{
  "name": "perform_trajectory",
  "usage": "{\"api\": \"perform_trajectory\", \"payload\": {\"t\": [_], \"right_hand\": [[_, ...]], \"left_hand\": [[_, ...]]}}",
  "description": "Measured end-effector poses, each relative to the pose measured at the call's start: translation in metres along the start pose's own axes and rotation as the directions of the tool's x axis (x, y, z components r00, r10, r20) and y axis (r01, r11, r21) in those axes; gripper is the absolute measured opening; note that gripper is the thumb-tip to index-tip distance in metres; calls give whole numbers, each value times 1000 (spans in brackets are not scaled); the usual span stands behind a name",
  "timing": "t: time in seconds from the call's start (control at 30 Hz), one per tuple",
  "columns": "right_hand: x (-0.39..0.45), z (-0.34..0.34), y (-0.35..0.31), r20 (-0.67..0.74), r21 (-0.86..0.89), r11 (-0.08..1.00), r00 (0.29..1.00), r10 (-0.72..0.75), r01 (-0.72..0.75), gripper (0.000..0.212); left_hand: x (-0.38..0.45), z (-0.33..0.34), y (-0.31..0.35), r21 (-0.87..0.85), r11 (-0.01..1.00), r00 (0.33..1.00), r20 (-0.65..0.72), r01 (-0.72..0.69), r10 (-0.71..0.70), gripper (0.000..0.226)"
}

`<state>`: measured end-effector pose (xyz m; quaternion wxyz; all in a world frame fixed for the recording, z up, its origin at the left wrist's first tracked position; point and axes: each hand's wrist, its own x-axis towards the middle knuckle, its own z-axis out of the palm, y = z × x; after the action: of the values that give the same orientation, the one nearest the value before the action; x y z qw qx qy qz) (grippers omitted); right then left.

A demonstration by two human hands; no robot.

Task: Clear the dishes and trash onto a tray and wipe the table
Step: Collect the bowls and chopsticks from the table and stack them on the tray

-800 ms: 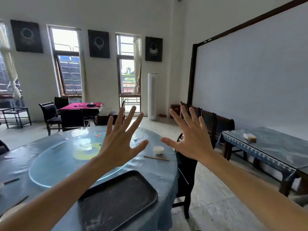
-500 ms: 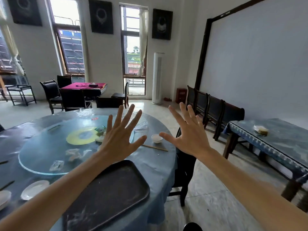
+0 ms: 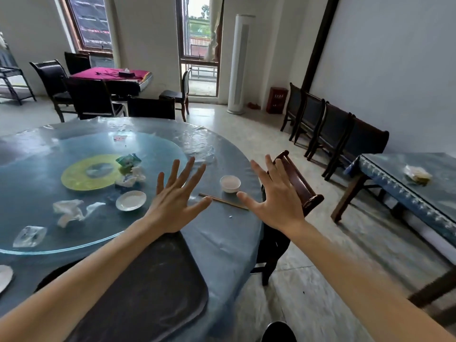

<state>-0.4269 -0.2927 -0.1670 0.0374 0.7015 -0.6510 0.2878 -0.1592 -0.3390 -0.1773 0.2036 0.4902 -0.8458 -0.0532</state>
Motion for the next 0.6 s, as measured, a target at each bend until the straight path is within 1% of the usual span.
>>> {"api": "perform_trajectory", "payload": {"t": [0.13,0.23,0.3,0.43,0.47,0.5,0.53,0.6], "right_hand": [[43,49,30,78,30,996,994,79,-82,87],[67,87,53,145,33,991,982,121,-127,82],[81,109,67,194,66,979,965,176,-192,79],[107,152,94,308,134,959,930,199,-249,78],[113,162,101,346,153,949,915,208,-274,78],[120,173,108,387,173,937,895,219,-304,78],[127,183,116,430,193,921,873,232,-339,79],[144,205,133,503,230,875,822,268,-426,80]], "left_hand": [[59,38,-34,-229,971,991,126,65,-37,79],[94,68,-56,-319,944,984,172,88,-34,77],[111,88,-69,-399,902,973,213,167,-86,76],[138,132,-88,-531,776,935,278,340,-219,71],[145,143,-93,-561,726,915,303,398,-267,69],[151,153,-96,-596,650,882,343,471,-325,67],[158,164,-99,-635,542,834,392,550,-388,64],[176,187,-106,-690,257,702,499,677,-508,51]]}}
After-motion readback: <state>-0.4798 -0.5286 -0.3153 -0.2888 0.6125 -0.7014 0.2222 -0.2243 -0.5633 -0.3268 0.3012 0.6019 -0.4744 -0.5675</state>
